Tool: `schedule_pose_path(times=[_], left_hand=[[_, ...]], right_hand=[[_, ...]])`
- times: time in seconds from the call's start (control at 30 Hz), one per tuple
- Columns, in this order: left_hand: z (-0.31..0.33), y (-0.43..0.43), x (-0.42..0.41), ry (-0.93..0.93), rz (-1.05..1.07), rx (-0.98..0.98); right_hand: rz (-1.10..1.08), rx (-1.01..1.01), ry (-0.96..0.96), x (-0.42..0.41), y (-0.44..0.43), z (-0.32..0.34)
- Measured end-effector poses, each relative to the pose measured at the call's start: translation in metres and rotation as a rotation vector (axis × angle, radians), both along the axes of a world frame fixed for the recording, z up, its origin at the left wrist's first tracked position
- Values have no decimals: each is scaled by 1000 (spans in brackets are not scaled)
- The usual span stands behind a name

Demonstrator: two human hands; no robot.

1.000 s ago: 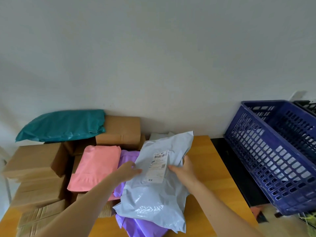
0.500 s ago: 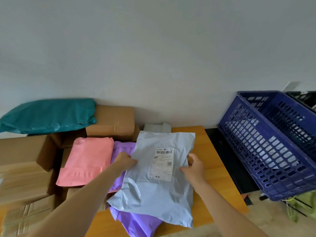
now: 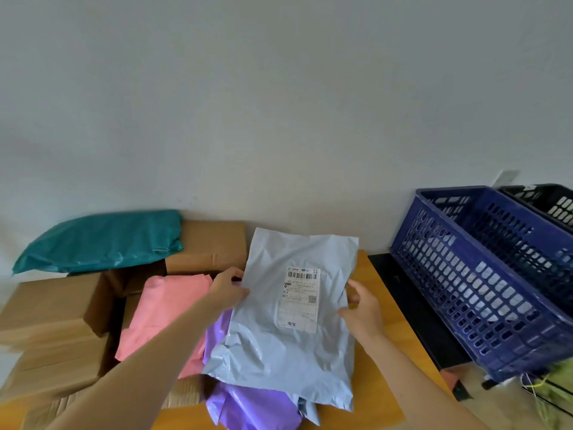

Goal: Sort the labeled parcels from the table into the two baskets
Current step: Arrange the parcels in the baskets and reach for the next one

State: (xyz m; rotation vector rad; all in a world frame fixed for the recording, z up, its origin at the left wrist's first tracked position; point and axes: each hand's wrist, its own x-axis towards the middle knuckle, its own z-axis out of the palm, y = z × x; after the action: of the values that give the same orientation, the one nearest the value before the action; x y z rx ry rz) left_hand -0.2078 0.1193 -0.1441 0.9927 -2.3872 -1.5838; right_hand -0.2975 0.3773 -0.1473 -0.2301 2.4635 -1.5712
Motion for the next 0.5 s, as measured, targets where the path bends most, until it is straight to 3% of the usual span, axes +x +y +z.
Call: schedule_pose_path(times=[0.5], left_hand=[[107,-14,55,374,50,-61]], right_hand=[[-109,-105,274,16,-37,83]])
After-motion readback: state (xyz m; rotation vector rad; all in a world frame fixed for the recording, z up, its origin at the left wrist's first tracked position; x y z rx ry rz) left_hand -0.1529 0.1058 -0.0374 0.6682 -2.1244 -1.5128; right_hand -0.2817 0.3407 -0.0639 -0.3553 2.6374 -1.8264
